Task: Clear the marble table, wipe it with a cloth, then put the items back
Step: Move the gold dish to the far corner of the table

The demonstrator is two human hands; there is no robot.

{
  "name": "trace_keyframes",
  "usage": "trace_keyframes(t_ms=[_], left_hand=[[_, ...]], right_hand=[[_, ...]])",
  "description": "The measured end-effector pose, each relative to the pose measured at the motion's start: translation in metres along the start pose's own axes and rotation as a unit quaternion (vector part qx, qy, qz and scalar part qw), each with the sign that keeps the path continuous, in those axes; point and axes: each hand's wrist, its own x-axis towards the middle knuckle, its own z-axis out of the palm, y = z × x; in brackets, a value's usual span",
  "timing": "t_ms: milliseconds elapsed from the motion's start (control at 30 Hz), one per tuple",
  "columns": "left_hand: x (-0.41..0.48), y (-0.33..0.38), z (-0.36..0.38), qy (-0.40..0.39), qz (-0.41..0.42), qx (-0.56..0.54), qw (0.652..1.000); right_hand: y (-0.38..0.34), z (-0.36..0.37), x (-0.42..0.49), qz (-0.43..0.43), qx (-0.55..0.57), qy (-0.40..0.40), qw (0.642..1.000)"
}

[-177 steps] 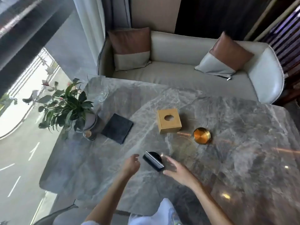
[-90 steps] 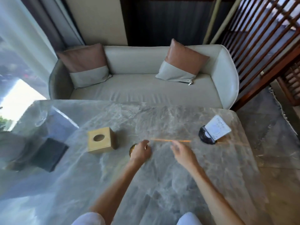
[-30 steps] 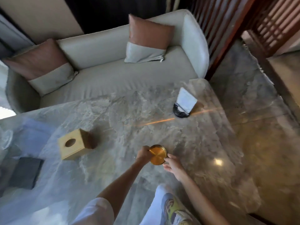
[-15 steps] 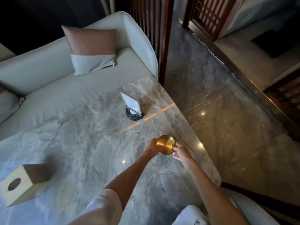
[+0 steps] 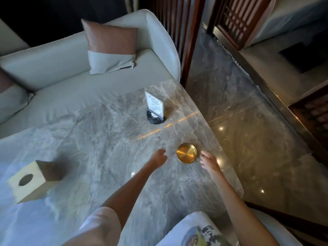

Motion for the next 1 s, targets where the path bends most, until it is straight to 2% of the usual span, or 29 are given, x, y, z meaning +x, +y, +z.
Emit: trace_keyframes(t_ms=[100,167,267,367,567,767,1000], left_hand=[[-0.027,-0.042,-0.039,0.064,0.022,0.016,0.998],[-0.048,-0.076,-0.068,0.119,0.029,0.022,0.992],[-0.088,-0.129,-0.118,0.185,0.036,0.061,0.98],[-0.127,-0.187,-0.17,0.236,0.043,0.092,0.967],[-0.187,-0.292,-0.253,0.309,0.018,0.093,0.946],[-0.232,-0.368,-0.269,0.328,-0.025,0.076,0.941],[-0.265,-0.431,-0.229,0.286,-0.105,0.034,0.952]], right_hand=[[-0.01,0.027,-0.015,-0.113,-0.115,0.055,0.985],[-0.021,0.058,-0.032,-0.169,-0.151,0.066,0.972],[-0.035,0.12,-0.063,-0.214,-0.183,0.028,0.959],[-0.048,0.189,-0.107,-0.279,-0.23,0.004,0.932],[-0.067,0.315,-0.183,-0.396,-0.255,-0.04,0.881],[-0.022,0.399,-0.239,-0.385,-0.306,-0.11,0.863],[0.049,0.424,-0.256,-0.299,-0.381,-0.199,0.852]])
